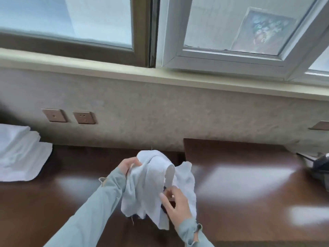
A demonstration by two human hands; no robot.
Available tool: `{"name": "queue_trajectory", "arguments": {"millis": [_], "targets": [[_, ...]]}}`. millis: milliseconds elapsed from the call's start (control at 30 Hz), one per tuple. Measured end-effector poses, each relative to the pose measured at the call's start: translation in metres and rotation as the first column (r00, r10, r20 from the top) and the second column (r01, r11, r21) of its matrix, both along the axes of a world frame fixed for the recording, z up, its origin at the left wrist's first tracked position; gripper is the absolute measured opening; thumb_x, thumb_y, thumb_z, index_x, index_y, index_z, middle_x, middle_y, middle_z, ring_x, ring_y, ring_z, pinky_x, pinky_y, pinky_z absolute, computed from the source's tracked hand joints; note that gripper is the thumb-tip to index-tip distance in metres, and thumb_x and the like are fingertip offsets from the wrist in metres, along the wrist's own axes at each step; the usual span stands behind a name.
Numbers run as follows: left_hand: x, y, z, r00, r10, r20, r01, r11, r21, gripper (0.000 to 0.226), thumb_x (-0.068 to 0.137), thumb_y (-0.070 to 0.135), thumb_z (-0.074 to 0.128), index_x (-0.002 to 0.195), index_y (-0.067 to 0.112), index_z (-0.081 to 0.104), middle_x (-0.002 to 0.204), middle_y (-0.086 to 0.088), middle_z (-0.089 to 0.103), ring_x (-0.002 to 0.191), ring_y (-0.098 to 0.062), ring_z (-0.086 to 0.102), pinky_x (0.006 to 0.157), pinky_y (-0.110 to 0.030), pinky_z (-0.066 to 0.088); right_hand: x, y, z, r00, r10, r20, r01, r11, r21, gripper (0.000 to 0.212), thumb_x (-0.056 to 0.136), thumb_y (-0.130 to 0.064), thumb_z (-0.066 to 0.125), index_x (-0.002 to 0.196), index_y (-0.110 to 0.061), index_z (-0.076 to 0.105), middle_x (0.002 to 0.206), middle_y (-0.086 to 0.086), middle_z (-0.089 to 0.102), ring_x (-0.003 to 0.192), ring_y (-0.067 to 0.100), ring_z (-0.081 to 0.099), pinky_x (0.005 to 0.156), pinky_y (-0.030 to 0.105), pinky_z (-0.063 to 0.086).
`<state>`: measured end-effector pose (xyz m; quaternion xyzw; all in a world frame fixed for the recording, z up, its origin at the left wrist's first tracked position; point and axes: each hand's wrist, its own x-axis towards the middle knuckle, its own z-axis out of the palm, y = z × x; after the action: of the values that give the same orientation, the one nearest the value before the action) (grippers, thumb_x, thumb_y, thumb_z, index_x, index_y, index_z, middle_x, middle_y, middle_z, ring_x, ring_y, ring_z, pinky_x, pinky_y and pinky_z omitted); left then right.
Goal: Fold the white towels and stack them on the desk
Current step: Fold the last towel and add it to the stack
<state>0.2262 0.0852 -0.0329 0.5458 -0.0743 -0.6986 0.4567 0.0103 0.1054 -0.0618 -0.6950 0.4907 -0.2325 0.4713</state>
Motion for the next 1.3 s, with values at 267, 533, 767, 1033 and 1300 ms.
{"name": "queue_trajectory", "arguments": {"millis": [267, 533, 767, 1033, 1300], "targets": [[0.122, 0.028, 0.02, 0.996, -0.053, 0.075, 0.052, 0.999, 0.009, 0.026, 0.079, 0.028, 0.067, 0.085, 0.003, 0.068, 0.065, -0.014, 0.07, 0.062, -0.026, 0.066, 0.068, -0.033, 0.049, 0.177, -0.028, 0.022, 0.949, -0.231, 0.213, 0.128, 0.903, 0.41, 0.017, 0.09, -0.03, 0.059, 0.103, -0.02, 0.064, 0.098, -0.007, 0.066, 0.091, 0.008, 0.06, 0.073, 0.019, 0.045], [0.219, 0.037, 0.008, 0.997, -0.026, 0.072, 0.021, 0.997, 0.075, 0.08, 0.049, 0.045, 0.085, 0.118, 0.013, 0.061, 0.115, -0.014, 0.066, 0.108, -0.031, 0.062, 0.101, -0.043, 0.045, 0.272, -0.044, 0.02, 0.913, -0.407, -0.036, 0.359, 0.757, 0.546, 0.035, 0.076, -0.047, 0.069, 0.08, -0.014, 0.058, 0.085, 0.007, 0.059, 0.072, 0.021, 0.054, 0.071, 0.034, 0.052], [0.223, 0.027, -0.003, 0.983, -0.095, 0.155, 0.1, 0.995, -0.028, 0.033, 0.08, 0.027, 0.071, 0.109, 0.016, 0.061, 0.104, -0.009, 0.066, 0.097, -0.026, 0.061, 0.083, -0.038, 0.049, 0.281, -0.035, 0.017, 0.906, -0.423, 0.022, 0.18, 0.431, 0.884, 0.056, 0.076, -0.06, 0.062, 0.108, -0.013, 0.064, 0.108, 0.008, 0.069, 0.099, 0.025, 0.064, 0.081, 0.034, 0.054], [0.219, 0.006, -0.009, 0.932, -0.128, 0.34, 0.173, 0.979, -0.106, 0.07, 0.052, 0.023, 0.086, 0.115, 0.013, 0.058, 0.11, -0.013, 0.066, 0.102, -0.03, 0.063, 0.088, -0.043, 0.053, 0.262, -0.057, 0.025, 0.892, -0.342, 0.295, 0.131, 0.821, 0.555, 0.032, 0.084, 0.003, 0.062, 0.109, -0.017, 0.067, 0.116, 0.009, 0.065, 0.104, 0.02, 0.062, 0.098, 0.029, 0.047], [0.241, 0.003, -0.023, 0.742, -0.078, 0.666, -0.007, 0.992, 0.124, 0.041, 0.09, 0.02, 0.06, 0.126, 0.003, 0.056, 0.126, -0.017, 0.059, 0.118, -0.034, 0.054, 0.101, -0.034, 0.041, 0.243, -0.086, 0.02, 0.953, -0.303, 0.03, 0.279, 0.909, 0.311, 0.028, 0.086, -0.015, 0.062, 0.078, -0.041, 0.07, 0.095, -0.01, 0.069, 0.093, 0.008, 0.061, 0.09, 0.02, 0.044]]}}
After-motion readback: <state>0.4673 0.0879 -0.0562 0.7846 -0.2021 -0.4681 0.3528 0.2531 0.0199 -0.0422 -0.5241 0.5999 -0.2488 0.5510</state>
